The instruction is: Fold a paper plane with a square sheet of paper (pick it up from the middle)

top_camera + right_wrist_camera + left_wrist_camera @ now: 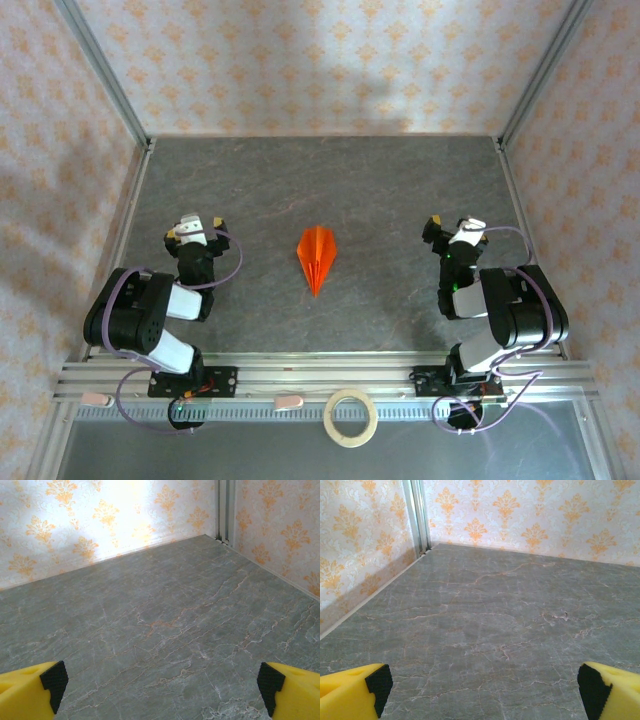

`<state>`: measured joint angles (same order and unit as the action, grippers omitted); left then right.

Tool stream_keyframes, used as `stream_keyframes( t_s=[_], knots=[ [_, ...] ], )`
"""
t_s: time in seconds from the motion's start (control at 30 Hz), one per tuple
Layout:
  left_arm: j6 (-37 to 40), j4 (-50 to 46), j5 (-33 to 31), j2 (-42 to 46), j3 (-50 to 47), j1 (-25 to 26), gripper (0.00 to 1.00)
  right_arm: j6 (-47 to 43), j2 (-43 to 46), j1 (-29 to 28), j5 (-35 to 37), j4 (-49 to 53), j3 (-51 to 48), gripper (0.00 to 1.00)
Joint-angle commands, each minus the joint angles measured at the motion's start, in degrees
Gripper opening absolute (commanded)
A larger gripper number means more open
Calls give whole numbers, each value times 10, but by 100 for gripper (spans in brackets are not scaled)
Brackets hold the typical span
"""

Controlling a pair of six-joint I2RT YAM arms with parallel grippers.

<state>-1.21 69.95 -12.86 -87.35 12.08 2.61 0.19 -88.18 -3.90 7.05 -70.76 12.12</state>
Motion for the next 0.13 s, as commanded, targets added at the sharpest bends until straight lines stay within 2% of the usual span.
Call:
stream_keyframes(
  t_s=[0.0, 0.1],
  knots=[
    [-3, 21, -12, 4, 8, 2, 99, 5, 5, 2, 6, -11, 10, 100],
    [-3, 21, -11, 4, 8, 2, 99, 4, 6, 3, 6, -11, 9, 100]
  ],
)
